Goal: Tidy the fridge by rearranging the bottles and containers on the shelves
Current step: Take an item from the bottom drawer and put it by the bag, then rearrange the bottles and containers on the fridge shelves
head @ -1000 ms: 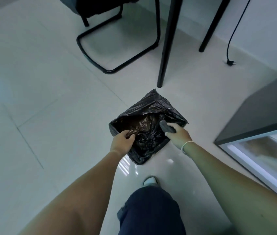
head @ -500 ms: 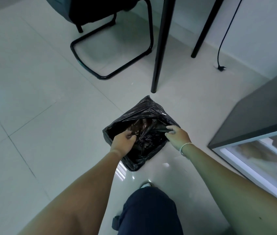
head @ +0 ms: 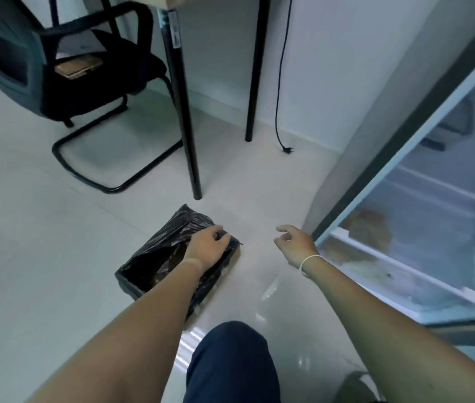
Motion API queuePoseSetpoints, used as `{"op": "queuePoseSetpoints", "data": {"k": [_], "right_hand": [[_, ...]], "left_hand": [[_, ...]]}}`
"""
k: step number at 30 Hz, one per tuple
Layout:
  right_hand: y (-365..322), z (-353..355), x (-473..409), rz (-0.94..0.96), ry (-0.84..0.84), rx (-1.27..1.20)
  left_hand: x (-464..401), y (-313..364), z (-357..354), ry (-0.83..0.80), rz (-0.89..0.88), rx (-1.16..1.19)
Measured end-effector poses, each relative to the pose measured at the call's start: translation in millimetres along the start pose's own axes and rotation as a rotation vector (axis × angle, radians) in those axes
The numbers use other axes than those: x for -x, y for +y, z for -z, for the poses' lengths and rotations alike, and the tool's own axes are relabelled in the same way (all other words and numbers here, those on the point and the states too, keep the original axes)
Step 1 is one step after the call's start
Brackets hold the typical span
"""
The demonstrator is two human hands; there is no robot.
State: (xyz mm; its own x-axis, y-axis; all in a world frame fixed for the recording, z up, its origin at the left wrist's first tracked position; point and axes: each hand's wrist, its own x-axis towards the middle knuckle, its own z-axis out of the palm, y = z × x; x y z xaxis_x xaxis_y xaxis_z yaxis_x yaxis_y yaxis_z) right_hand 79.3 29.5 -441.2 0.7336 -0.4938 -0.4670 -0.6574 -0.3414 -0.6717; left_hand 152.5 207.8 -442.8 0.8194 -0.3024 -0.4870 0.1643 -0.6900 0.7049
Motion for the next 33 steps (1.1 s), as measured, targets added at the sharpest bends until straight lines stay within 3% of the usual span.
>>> {"op": "queuePoseSetpoints", "data": {"k": [16, 25, 33], "right_hand": [[92, 203, 95, -0.08, 0.368, -0.07], [91, 275, 145, -0.065, 0.505, -0.109], [76, 302, 184, -0.005, 0.581, -0.126]], "left_hand": [[71, 176, -123, -0.15, -0.372, -0.159], [121, 255, -141, -0.157, -0.55, -0.211], [159, 286, -128, -0.128, -0.673, -0.256]]}}
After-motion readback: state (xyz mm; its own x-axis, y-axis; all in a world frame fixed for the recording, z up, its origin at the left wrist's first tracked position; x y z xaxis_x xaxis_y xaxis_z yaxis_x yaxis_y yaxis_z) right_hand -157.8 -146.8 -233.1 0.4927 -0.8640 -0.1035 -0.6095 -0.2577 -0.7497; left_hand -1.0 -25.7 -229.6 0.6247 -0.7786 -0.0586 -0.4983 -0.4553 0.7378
